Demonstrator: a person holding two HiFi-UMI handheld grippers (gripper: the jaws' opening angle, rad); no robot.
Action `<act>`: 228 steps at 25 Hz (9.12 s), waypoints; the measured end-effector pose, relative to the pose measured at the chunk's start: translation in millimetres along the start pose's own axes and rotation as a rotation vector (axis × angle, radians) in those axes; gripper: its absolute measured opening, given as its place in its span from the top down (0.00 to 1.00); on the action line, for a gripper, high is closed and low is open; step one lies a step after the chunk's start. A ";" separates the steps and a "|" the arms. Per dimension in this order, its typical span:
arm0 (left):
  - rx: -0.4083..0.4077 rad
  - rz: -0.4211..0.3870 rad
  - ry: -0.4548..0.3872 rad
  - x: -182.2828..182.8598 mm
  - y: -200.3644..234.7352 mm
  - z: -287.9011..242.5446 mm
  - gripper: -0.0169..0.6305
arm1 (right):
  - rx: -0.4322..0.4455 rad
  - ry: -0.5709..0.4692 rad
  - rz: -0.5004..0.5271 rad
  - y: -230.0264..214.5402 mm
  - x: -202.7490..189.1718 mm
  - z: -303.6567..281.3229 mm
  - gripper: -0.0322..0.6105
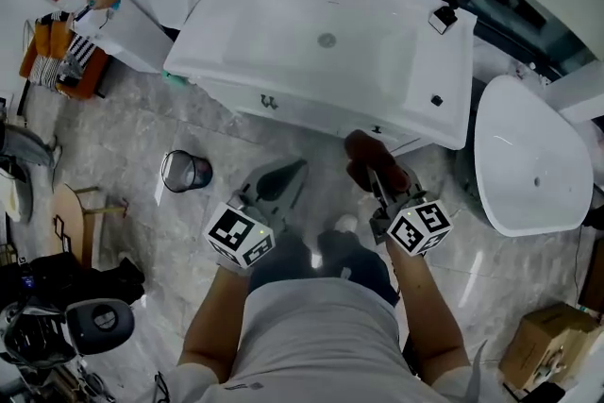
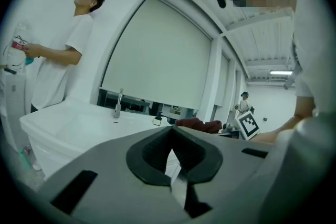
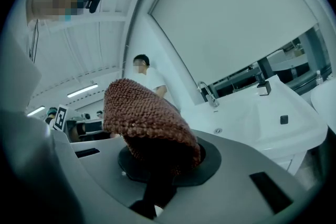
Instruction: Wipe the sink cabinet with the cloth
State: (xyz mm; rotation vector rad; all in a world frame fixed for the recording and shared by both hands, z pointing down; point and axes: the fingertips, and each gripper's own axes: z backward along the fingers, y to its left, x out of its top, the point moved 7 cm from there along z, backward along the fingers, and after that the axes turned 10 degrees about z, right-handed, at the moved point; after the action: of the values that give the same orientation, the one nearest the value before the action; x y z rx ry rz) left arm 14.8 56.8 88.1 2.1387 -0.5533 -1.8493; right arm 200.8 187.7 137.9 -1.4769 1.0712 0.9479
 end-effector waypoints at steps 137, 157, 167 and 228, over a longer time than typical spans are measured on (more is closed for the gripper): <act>0.446 0.496 -0.081 -371.2 73.1 -75.6 0.95 | -0.279 0.443 -0.226 -357.0 -436.7 -92.5 0.87; 0.271 0.387 0.049 -370.4 68.1 -102.9 0.95 | -0.473 0.339 -0.296 -391.8 -418.3 -23.2 0.87; 0.217 0.356 0.075 -350.6 47.7 -94.4 0.95 | -0.502 0.247 -0.309 -367.2 -352.8 -9.1 0.87; 0.371 0.416 -0.079 -326.4 84.2 -5.5 0.95 | -0.151 0.290 -0.341 -190.3 -278.5 -180.8 0.88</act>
State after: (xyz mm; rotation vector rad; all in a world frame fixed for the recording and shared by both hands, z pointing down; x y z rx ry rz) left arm -27.7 126.8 415.1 1.9562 -1.3372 -1.6975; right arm 306.5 61.4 483.4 -1.8935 0.9223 0.5952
